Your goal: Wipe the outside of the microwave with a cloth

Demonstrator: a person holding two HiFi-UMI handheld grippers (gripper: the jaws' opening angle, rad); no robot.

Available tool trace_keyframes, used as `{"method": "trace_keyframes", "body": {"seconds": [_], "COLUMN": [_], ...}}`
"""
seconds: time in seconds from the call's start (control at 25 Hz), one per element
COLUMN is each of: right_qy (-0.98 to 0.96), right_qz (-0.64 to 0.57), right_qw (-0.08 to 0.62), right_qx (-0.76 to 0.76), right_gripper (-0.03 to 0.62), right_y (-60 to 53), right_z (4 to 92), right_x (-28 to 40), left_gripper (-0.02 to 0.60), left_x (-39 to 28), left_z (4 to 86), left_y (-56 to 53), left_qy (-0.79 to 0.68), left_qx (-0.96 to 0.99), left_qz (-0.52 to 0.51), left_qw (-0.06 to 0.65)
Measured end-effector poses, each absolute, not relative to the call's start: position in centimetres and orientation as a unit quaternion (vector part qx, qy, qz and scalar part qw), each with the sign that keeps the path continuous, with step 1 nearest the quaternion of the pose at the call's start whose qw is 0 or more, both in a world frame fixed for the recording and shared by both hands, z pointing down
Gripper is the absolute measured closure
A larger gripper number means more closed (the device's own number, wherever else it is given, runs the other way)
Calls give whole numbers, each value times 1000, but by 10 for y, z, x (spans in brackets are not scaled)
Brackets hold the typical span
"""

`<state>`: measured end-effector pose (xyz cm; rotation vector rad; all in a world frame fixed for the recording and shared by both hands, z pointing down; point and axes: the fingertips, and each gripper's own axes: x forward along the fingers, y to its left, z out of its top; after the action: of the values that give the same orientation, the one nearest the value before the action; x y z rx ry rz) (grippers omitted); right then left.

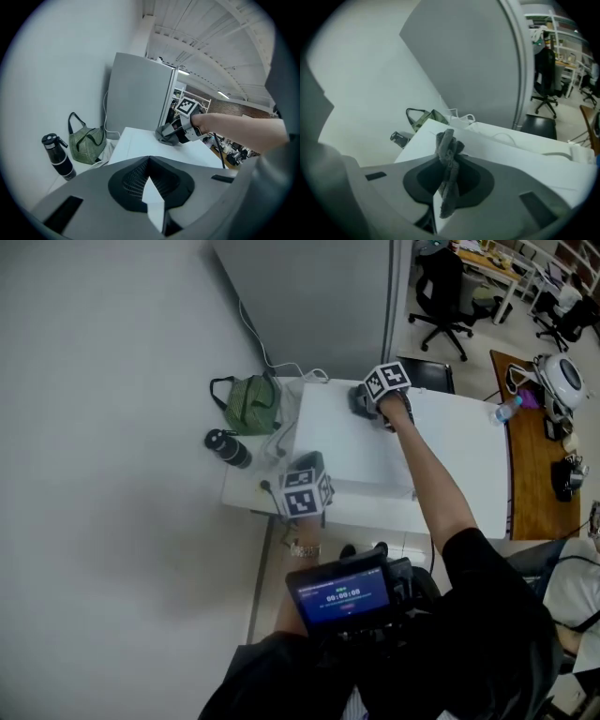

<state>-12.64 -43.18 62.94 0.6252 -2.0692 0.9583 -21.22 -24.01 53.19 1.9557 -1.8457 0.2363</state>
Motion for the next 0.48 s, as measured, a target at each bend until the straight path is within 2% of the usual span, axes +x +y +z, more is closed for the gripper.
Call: {"method": "trace_keyframes", "body": {"seconds": [0.2, 0.32, 0.48], "right_qy": [-779, -755, -736], "right_qz": [406, 409, 404], "right_qw": [346, 349, 362], "right_qx": [329, 376, 405], "right_gripper": [549, 549, 551], "right_y": [-450, -444, -432], "right_z": [631, 634, 631], "right_x": [20, 97, 130], "left_gripper": [584, 584, 584], "left_x": [-166, -140, -124], "left_z": [529, 529, 528], "left_y": [-269, -278, -281], "left_qy": [-622, -597, -580], "left_qx": [748, 769, 782], "left_qz": [88, 88, 90], "left_qw": [212, 211, 210]}}
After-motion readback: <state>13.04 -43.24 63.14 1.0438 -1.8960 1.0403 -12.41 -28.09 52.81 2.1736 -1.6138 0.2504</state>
